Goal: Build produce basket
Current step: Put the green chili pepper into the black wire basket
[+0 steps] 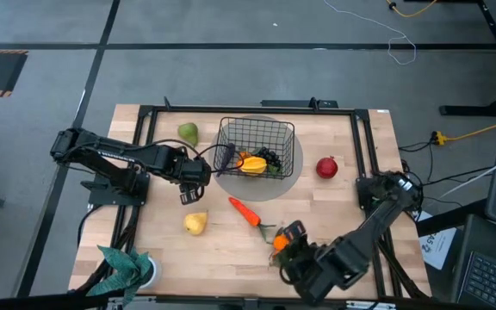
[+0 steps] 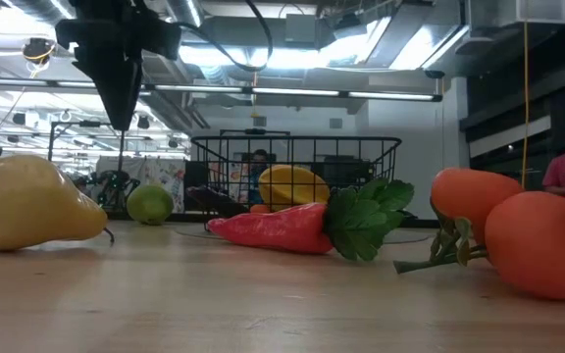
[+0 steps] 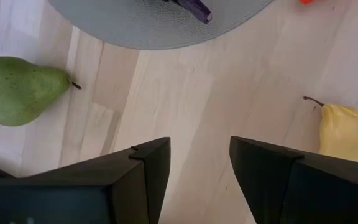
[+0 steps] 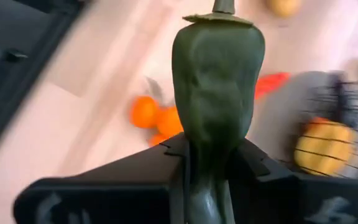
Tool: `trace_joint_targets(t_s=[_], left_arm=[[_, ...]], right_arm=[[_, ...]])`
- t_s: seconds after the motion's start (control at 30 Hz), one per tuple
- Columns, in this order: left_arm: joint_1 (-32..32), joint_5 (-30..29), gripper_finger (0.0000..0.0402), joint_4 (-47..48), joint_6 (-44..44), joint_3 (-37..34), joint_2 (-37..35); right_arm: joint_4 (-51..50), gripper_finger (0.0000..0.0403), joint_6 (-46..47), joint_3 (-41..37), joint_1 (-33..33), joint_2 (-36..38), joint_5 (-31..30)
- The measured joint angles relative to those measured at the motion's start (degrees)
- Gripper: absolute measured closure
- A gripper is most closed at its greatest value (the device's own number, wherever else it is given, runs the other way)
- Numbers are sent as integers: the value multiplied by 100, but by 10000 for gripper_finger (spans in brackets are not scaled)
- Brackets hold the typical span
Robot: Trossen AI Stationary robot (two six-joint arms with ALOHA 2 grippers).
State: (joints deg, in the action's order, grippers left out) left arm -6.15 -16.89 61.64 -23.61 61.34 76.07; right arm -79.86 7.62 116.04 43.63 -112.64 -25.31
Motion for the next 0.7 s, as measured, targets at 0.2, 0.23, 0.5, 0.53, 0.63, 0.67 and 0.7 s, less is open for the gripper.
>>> trace_joint_targets(t_s=[0.2,0.23,0.5,0.53,0.63,0.67,0.7], left_arm=[[0,-4,247,-161,-11,0,0],[2,-3,247,-177,-12,0,0],[2,-2,247,-412,-19,0,0],[1,-2,247,-441,-20,0,0],[2,-4,247,-478,-20,0,0],[0,-2,247,-493,-20,0,0],[0,-2,247,-506,-20,0,0]], right_arm=[[-468,351,-15,80,-11,419,-718],[-519,351,-21,80,-35,470,-799],[-958,355,42,80,-270,747,-1068],[-1000,355,95,80,-308,770,-1065],[-1025,355,49,80,-424,828,-1070],[-1024,355,-34,80,-473,839,-1075],[-1026,355,-68,80,-516,842,-1105]])
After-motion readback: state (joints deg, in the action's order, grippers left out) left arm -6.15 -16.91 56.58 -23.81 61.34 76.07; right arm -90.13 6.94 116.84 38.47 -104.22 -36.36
